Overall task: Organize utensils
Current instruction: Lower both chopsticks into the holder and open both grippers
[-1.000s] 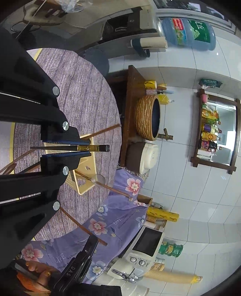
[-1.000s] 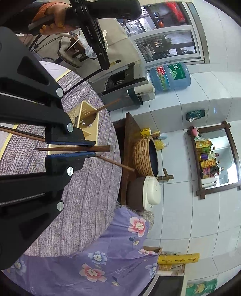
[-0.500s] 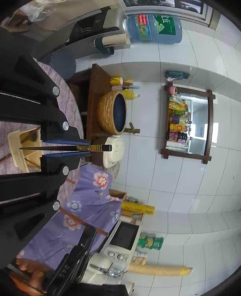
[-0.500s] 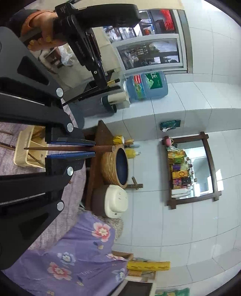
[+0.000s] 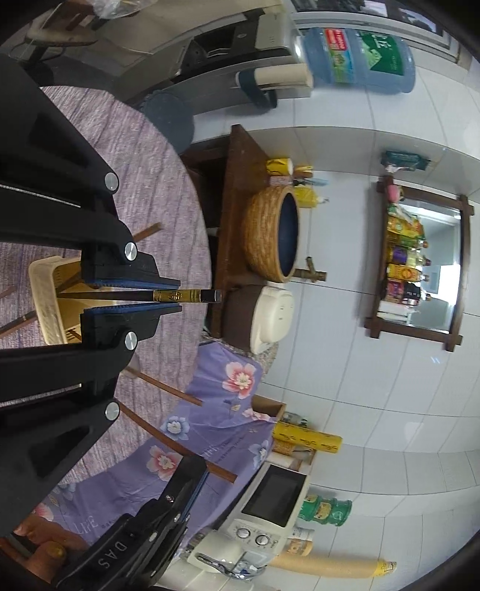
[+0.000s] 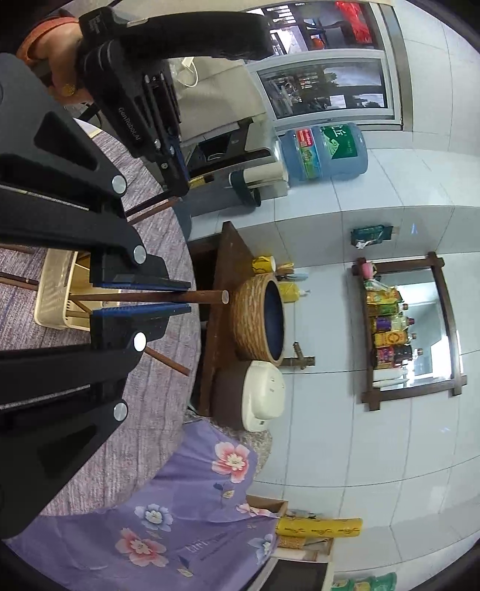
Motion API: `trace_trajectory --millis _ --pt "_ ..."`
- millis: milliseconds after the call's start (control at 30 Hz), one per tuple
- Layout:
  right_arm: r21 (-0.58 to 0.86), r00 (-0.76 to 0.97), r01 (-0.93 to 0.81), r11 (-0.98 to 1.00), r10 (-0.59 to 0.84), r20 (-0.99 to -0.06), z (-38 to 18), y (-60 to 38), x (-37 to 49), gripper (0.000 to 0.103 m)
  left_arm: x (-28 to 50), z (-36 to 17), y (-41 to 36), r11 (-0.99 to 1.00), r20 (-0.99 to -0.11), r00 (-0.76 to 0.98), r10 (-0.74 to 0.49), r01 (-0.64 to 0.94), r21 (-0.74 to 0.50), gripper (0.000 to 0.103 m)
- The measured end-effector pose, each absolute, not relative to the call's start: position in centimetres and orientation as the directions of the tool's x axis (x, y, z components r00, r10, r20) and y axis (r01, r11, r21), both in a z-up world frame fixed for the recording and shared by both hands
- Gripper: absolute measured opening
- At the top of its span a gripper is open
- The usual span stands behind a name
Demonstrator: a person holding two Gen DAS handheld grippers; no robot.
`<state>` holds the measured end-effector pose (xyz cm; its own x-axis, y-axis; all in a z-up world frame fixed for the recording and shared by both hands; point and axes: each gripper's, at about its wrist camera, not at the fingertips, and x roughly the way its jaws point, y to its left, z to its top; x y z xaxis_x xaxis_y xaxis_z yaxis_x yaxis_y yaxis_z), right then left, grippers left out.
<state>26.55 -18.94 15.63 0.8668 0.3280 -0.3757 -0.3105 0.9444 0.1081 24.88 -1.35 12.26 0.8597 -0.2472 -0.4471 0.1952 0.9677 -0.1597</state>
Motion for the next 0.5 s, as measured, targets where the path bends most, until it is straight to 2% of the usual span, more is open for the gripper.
trace_trajectory --millis 367,500 --pt "0.169 0.831 -0.275 0.946 0.323 -0.452 10.5 -19.6 28.3 0.008 26.0 7.7 -1.0 0.966 -0.529 0.811 -0.249 0.171 -0.192 0.008" --pt "0.177 0.823 -0.268 0.947 0.32 -0.469 9.6 -19.7 28.8 0.007 26.0 7.5 -1.2 0.97 -0.522 0.82 -0.237 0.167 -0.178 0.008"
